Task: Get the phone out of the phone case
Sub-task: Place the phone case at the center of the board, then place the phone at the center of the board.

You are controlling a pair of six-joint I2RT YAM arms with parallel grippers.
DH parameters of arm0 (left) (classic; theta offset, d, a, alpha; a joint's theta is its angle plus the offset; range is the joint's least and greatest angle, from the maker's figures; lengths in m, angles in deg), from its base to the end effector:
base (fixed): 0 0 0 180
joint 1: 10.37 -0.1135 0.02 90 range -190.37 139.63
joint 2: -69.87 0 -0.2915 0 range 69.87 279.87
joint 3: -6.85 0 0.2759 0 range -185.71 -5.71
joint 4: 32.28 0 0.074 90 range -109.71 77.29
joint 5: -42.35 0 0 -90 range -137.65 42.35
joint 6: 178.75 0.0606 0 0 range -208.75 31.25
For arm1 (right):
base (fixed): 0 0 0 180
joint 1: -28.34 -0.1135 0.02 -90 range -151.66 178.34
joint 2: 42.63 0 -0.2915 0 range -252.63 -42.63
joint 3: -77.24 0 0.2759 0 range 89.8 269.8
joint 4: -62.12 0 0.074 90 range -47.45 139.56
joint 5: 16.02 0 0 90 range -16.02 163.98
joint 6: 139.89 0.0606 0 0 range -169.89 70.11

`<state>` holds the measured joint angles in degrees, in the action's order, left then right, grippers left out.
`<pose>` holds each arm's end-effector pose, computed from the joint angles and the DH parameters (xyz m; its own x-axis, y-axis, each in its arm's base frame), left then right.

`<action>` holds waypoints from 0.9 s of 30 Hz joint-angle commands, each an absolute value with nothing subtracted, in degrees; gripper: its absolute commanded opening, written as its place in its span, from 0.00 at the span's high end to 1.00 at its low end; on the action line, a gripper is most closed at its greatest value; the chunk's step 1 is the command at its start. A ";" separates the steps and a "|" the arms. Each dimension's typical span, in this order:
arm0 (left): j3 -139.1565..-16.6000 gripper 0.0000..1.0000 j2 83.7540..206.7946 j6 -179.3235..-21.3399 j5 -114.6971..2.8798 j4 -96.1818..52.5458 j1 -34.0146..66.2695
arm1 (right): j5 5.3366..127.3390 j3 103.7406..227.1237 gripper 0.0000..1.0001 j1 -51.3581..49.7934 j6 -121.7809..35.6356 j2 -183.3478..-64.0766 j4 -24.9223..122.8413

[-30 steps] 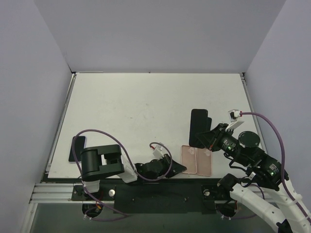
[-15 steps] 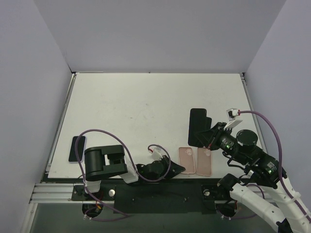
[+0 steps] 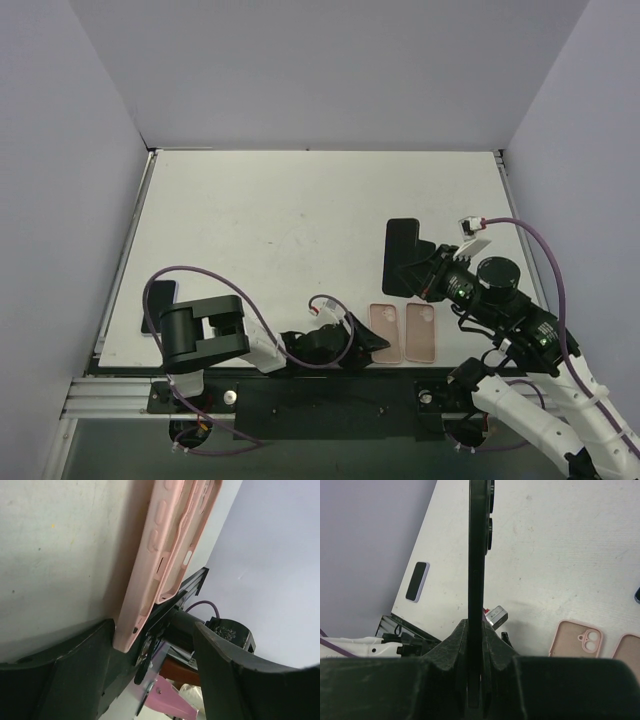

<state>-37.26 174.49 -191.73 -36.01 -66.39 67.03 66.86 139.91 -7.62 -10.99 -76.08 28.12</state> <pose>0.0880 -0.3378 0.0961 -0.8712 -0.4775 0.1138 -0.3004 0.3352 -0.8930 0.1180 0.0949 0.3977 -0.4812 0.4207 -0.7691 -0.4889 0.5994 0.6338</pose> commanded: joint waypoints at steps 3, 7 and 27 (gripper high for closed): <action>-39.37 0.24 166.12 -193.08 -38.60 -46.90 66.62 | 63.35 140.25 1.00 -4.88 -9.81 -78.22 36.28; -39.72 0.21 159.88 -193.70 -38.33 -34.33 66.09 | 62.38 139.90 1.00 -2.08 -9.11 -80.24 36.99; -41.67 0.21 119.46 -150.64 -28.13 -5.91 46.95 | 50.87 133.04 1.00 14.19 -10.60 -116.43 64.04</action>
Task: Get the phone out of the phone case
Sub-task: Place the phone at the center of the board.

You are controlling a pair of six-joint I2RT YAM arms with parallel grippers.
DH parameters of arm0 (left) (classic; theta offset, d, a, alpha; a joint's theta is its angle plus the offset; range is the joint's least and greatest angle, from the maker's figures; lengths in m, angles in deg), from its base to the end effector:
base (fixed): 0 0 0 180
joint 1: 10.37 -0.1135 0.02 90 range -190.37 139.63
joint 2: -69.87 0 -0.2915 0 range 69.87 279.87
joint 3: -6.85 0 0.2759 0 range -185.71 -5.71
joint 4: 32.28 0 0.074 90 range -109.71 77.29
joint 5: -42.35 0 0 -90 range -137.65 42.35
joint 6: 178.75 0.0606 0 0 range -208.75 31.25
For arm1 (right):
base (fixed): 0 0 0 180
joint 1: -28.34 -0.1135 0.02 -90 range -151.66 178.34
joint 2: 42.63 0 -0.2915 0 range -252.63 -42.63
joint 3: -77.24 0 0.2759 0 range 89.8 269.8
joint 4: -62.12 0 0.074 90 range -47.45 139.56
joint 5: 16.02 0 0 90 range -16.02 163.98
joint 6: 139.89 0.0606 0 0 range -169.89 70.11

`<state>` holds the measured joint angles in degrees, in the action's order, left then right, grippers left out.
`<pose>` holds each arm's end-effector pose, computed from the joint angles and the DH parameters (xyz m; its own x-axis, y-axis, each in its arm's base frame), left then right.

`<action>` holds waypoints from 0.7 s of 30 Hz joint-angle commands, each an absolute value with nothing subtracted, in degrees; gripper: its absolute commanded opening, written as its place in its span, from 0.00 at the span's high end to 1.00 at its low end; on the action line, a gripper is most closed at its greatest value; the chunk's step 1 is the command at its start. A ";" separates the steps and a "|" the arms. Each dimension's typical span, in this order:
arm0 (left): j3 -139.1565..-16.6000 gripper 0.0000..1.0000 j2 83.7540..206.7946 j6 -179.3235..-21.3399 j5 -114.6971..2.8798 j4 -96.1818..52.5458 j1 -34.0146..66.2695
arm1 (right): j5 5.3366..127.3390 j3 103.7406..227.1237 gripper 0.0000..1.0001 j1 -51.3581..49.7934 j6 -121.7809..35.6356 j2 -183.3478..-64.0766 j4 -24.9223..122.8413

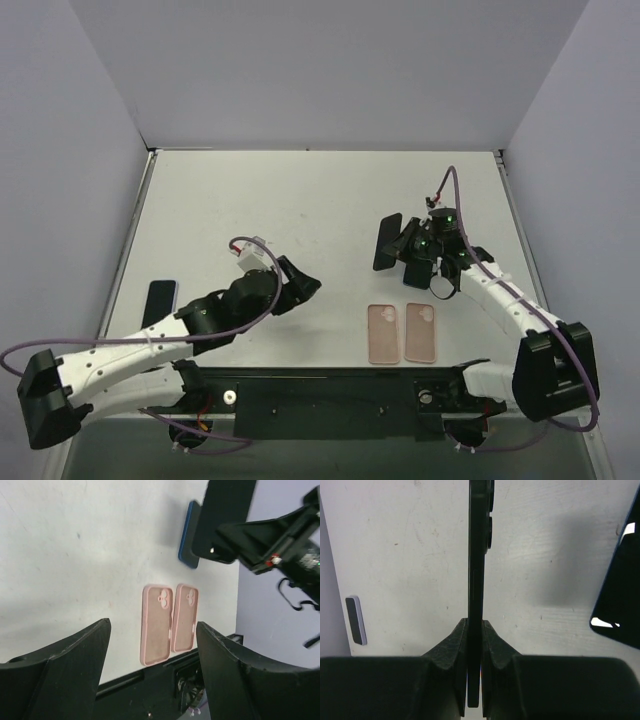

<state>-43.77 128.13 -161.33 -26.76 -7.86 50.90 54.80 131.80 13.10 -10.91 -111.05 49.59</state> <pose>0.1395 -0.2095 0.2554 -0.7195 -0.5420 -0.4343 -0.0417 0.6579 -0.7520 0.2825 0.0976 0.2601 -0.6682 0.4337 -0.6045 -0.1440 0.7218 0.6770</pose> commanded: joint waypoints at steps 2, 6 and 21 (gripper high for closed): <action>-40.69 0.21 115.06 -147.56 -30.41 -6.62 44.58 | 49.55 133.30 1.00 14.63 -9.29 -121.01 67.11; -42.52 0.20 110.21 -142.64 -34.72 -3.11 39.74 | 48.40 133.04 1.00 14.81 -6.82 -126.56 70.99; -51.67 0.16 113.46 -133.40 -45.79 1.20 27.69 | 48.32 129.52 0.89 16.04 -6.29 -132.98 70.12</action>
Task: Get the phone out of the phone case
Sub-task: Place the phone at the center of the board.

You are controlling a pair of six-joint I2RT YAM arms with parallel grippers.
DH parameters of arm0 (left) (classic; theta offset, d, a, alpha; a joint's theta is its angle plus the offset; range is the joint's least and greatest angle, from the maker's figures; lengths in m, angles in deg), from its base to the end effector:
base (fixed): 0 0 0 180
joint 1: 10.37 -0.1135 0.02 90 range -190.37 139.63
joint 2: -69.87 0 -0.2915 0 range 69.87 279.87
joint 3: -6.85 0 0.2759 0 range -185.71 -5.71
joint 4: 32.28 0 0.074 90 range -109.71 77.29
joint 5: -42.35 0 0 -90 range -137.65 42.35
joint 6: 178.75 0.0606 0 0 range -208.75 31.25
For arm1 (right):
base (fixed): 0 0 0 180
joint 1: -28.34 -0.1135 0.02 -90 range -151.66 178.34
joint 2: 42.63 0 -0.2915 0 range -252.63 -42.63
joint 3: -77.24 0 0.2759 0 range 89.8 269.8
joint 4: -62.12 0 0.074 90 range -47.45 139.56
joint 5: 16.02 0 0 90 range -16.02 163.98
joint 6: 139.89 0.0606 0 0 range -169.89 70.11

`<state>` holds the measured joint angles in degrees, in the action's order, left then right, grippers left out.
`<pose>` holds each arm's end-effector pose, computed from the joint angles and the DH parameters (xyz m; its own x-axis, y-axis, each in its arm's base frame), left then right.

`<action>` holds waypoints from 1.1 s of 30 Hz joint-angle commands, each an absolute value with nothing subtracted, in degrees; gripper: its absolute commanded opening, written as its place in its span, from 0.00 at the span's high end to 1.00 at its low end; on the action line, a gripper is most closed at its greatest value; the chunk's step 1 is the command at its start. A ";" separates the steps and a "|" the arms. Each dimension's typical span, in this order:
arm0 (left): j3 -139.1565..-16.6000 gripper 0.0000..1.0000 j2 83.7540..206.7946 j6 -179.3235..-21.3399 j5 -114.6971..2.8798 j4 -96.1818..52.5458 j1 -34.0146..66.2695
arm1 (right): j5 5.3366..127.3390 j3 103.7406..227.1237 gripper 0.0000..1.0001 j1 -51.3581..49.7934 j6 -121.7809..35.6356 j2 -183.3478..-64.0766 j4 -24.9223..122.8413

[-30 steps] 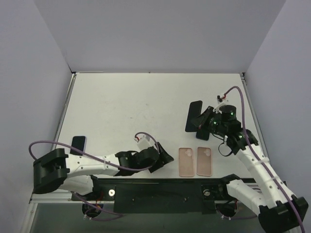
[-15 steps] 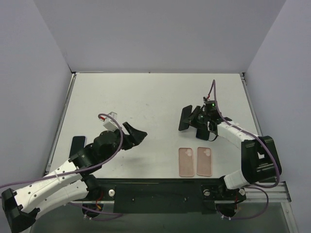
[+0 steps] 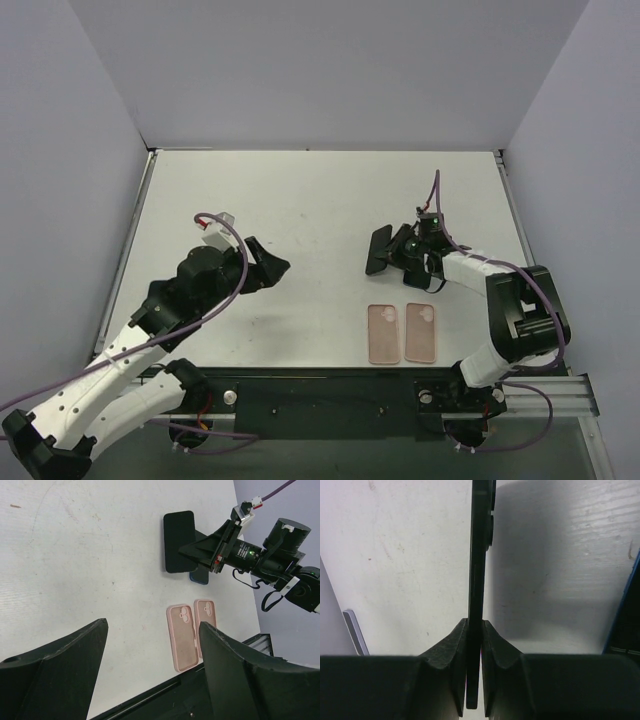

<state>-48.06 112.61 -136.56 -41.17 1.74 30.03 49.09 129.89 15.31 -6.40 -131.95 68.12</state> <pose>0.1569 -0.1245 0.3195 -0.6084 -0.4489 -0.6545 0.1689 0.7325 -0.6595 0.3340 0.1035 0.1744 -0.7440 0.4686 -0.4763 -0.0622 0.6611 0.7477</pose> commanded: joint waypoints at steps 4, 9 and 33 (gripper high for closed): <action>-53.78 0.16 115.57 -131.65 -47.65 1.03 25.23 | 48.23 129.26 0.83 16.30 -6.47 -134.39 69.77; -55.72 0.12 118.29 -131.28 -51.42 2.43 20.41 | 52.52 130.75 0.71 16.83 -9.27 -134.48 63.37; -50.80 0.03 132.87 -133.40 -35.62 16.16 -30.31 | 56.58 130.23 0.40 6.64 -17.72 -117.78 58.86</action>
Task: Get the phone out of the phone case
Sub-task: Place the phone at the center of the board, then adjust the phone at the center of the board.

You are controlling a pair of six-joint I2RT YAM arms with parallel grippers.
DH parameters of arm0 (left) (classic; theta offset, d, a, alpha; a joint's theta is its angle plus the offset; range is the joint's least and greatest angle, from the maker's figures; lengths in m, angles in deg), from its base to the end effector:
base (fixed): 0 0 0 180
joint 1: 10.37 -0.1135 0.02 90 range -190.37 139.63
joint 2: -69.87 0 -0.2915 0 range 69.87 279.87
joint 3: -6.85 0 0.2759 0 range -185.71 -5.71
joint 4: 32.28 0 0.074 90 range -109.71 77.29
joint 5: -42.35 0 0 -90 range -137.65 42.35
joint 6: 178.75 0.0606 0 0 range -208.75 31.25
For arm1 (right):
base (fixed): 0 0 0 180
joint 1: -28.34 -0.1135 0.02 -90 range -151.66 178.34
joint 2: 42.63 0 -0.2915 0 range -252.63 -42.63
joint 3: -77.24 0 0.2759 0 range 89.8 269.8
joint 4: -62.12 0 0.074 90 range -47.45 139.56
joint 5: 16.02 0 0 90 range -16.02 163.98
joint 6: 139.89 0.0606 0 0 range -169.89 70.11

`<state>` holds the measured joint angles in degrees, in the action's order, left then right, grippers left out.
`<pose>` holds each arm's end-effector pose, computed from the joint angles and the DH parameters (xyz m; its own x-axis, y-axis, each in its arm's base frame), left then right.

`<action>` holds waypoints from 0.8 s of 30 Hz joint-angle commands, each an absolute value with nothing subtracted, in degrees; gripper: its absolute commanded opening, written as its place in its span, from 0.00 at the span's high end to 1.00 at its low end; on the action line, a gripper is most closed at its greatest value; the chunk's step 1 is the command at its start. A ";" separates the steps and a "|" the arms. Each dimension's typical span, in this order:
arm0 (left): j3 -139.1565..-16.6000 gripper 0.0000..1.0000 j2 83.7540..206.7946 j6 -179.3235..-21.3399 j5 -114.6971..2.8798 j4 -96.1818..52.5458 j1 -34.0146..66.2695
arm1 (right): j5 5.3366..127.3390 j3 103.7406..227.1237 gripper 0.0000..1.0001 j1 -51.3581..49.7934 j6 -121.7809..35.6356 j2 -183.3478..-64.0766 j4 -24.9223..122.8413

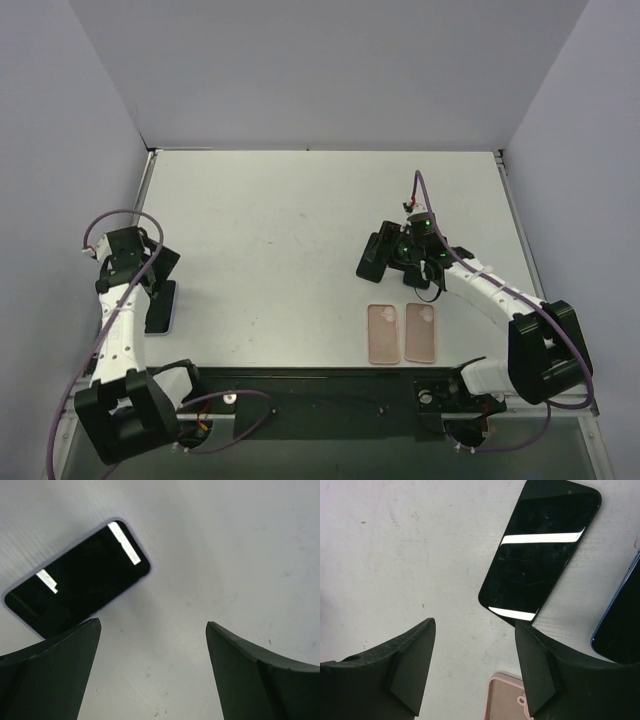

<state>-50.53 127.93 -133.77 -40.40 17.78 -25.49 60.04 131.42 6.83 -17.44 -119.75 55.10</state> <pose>0.2167 0.0665 0.2538 -0.2908 -0.8054 -0.5164 -0.7661 0.5193 -0.3786 0.2962 0.1324 0.2238 -0.6872 0.2889 -0.6665 -0.2149 0.7956 0.5664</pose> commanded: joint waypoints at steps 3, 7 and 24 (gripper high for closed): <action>-52.11 0.03 139.10 -129.02 -43.42 10.36 -38.21 | 54.82 129.26 0.40 6.55 -17.72 -115.07 59.49; -53.25 0.03 146.76 -116.99 -40.01 2.18 -40.60 | 52.81 127.16 0.40 6.81 -17.63 -110.75 62.11; -62.40 0.03 168.83 -106.06 -60.63 7.62 -48.60 | 45.94 121.53 0.41 9.18 -13.76 -102.92 72.05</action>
